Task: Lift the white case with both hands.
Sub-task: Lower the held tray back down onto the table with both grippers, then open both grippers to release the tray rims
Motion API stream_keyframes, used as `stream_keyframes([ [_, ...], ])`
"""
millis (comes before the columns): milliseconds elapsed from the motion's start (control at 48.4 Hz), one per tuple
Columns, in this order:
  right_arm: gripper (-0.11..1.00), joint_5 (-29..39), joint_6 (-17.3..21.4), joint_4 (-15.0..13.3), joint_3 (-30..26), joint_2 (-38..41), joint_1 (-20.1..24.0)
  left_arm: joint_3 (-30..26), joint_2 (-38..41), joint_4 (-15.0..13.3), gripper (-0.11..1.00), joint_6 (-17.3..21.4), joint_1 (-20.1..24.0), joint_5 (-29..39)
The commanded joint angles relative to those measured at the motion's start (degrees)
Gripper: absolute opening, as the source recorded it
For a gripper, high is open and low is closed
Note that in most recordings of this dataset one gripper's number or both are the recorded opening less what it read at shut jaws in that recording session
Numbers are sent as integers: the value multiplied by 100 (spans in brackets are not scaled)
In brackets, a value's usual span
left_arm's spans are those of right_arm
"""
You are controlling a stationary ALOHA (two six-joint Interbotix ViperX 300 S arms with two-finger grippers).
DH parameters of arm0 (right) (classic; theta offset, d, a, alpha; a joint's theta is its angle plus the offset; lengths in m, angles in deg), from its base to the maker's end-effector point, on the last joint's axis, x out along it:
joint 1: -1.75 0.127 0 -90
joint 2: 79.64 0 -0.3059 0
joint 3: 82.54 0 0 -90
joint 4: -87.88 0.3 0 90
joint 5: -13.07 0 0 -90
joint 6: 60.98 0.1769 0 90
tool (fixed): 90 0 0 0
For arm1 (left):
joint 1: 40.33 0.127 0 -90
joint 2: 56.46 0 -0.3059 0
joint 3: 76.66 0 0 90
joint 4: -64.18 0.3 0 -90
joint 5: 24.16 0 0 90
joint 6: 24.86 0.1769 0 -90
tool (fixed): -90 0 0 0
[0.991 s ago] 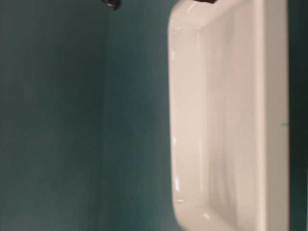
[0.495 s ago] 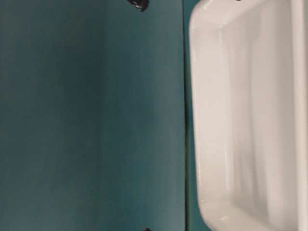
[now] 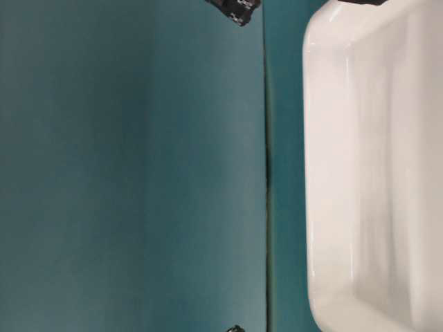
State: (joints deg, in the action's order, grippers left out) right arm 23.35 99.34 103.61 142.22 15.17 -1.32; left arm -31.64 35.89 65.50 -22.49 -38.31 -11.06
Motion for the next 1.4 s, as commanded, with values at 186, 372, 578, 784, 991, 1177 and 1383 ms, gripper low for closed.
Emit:
stream_keyframes([
  [186,10,35,-9,-9,211,237,-44,105,255,26,5,35,53,-79],
  [372,10,44,-9,0,211,237,-44,141,255,26,5,114,53,-396],
  [578,19,26,-9,26,193,237,-44,141,272,26,5,352,62,-466],
  [784,62,44,-9,26,114,202,-18,141,264,26,19,396,62,-563],
  [991,88,79,18,26,18,141,44,70,246,26,76,510,0,-598],
  [1177,88,97,26,26,18,35,35,70,141,26,97,527,-26,-606],
  [1383,88,308,18,26,44,-325,35,97,-237,26,96,589,-18,-571],
])
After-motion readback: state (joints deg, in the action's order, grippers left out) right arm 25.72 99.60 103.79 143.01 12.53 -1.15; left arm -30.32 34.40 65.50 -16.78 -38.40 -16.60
